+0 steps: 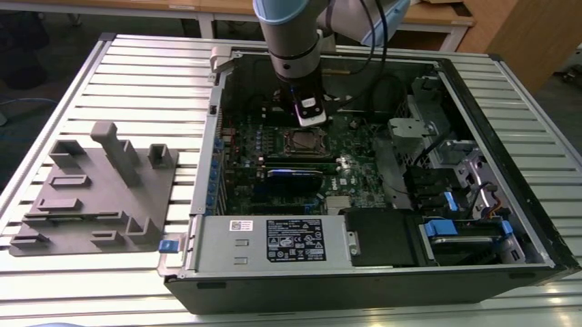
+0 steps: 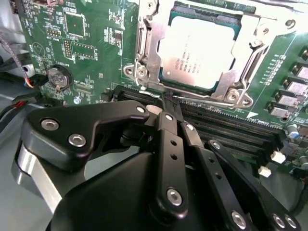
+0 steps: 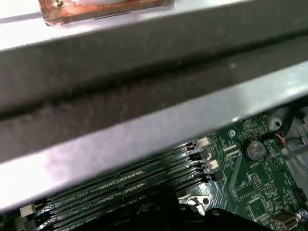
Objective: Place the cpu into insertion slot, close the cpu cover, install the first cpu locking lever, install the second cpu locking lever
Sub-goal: 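Install the first cpu locking lever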
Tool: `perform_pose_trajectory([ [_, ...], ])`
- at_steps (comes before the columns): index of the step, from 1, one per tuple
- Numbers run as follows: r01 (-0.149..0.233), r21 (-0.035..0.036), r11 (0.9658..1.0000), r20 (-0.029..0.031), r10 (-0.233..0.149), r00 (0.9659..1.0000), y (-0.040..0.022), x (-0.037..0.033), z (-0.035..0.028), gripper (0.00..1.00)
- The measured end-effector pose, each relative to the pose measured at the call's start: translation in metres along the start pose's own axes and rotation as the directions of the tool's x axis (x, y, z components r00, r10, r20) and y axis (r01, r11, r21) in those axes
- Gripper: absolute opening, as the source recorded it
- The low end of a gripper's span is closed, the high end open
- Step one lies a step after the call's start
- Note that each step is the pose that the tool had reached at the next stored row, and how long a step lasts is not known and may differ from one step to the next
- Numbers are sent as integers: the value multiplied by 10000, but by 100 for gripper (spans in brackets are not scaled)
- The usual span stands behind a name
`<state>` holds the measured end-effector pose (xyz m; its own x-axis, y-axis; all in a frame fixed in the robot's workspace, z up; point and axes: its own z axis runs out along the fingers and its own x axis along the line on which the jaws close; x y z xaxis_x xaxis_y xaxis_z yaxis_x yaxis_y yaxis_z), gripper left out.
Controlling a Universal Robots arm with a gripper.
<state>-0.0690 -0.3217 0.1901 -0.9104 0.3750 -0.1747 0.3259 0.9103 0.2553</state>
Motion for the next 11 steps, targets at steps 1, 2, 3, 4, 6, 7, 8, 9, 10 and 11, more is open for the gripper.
perform_pose_trajectory([
  [1,8,30,10000,8,-8,10000,-2,1,4,11],
  [2,12,42,10000,10,-12,10000,-3,1,5,11],
  [3,12,43,10000,10,-12,10000,-3,1,5,11],
  [4,12,43,10000,10,-12,10000,-3,1,5,11],
  [6,10,39,10000,11,-10,10000,-3,2,7,11],
  [7,10,38,10000,11,-10,10000,-3,1,6,11],
  [8,10,34,10000,12,-10,10000,-1,0,2,11],
  [9,10,32,10000,12,-10,10000,2,-1,-6,11],
  [10,10,36,10000,12,-10,10000,4,-3,-18,11],
  [11,10,38,10000,12,-10,10000,7,-5,-30,11],
])
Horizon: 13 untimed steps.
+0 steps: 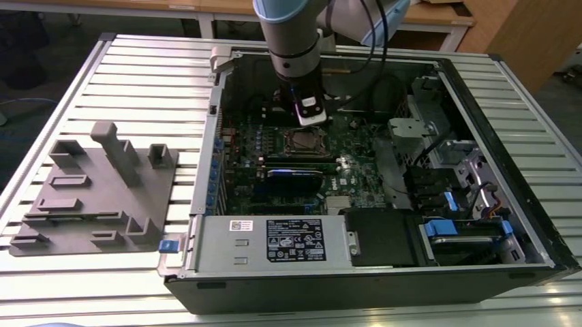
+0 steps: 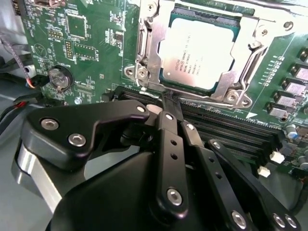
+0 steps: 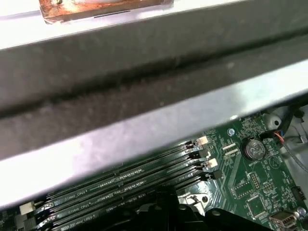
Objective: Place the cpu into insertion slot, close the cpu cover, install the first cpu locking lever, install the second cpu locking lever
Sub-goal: 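Install the first cpu locking lever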
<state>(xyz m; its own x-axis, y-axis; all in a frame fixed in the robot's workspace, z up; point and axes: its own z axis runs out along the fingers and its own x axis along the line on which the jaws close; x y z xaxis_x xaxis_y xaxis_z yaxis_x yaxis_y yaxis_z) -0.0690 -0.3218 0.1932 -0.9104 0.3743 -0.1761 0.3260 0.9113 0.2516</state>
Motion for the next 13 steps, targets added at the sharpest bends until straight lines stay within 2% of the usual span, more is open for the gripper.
perform_pose_trajectory([
  [5,0,-1,10000,-1,0,10000,9,-6,-34,11],
  [10,0,-3,10000,-2,0,10000,10,-7,-37,11],
  [13,-30,-81,10000,-31,29,10000,10,-6,-38,11],
])
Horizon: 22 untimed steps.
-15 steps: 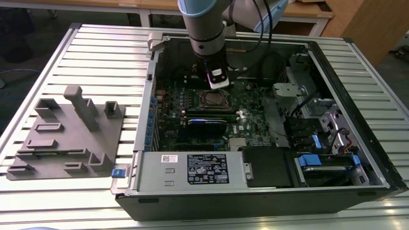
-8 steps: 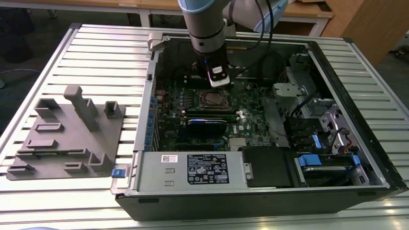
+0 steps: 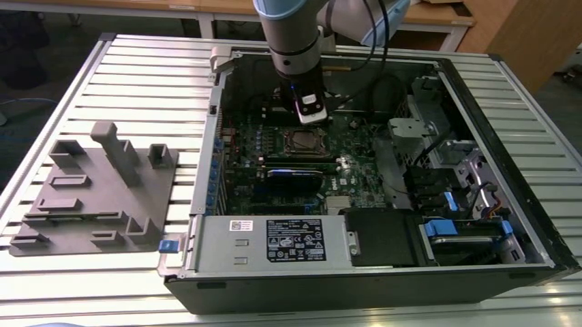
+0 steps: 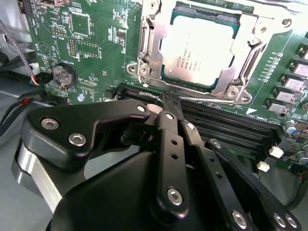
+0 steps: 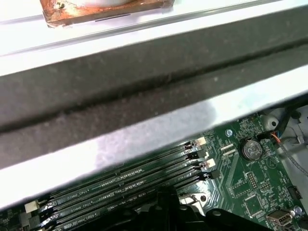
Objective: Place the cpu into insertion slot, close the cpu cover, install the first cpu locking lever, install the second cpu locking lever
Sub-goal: 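Install the first cpu locking lever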
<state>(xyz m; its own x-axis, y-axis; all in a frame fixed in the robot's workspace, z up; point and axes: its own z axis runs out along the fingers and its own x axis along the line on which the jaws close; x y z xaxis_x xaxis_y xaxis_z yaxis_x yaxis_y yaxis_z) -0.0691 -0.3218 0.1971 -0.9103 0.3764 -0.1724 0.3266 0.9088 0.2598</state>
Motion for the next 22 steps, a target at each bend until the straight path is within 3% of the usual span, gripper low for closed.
perform_pose_trajectory([
  [2,-32,-40,10000,-9,32,10000,0,0,1,11],
  [5,-146,-193,9997,-50,145,9999,0,0,1,11],
  [7,-175,-250,9995,-69,174,9998,1,0,1,11],
  [13,-175,-261,9995,-69,174,9998,-10,-2,4,11],
  [22,-159,-208,9997,-41,158,9999,-19,-2,17,11],
])
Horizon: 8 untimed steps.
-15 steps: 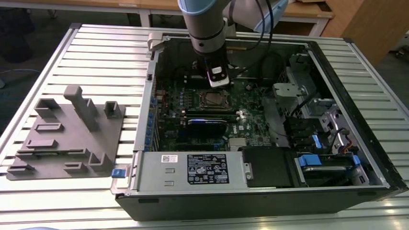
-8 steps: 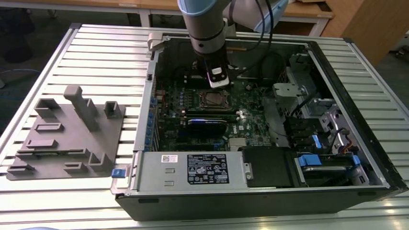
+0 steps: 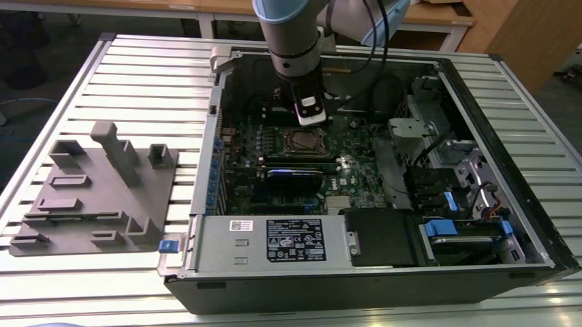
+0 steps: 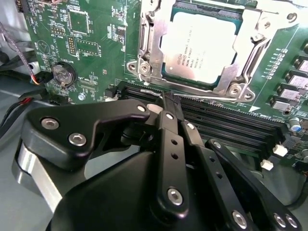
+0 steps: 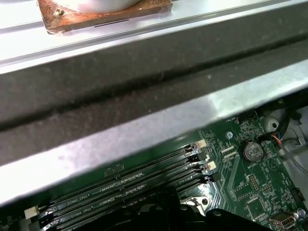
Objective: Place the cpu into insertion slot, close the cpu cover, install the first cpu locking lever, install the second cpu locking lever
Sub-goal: 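Install the first cpu locking lever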
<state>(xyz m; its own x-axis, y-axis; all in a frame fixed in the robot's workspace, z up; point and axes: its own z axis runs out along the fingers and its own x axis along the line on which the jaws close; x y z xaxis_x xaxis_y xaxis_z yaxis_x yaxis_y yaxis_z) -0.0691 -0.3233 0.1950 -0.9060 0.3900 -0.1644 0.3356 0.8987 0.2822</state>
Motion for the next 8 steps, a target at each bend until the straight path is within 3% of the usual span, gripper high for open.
perform_pose_trajectory([
  [8,14,50,10000,18,-14,10000,-13,-1,13,11],
])
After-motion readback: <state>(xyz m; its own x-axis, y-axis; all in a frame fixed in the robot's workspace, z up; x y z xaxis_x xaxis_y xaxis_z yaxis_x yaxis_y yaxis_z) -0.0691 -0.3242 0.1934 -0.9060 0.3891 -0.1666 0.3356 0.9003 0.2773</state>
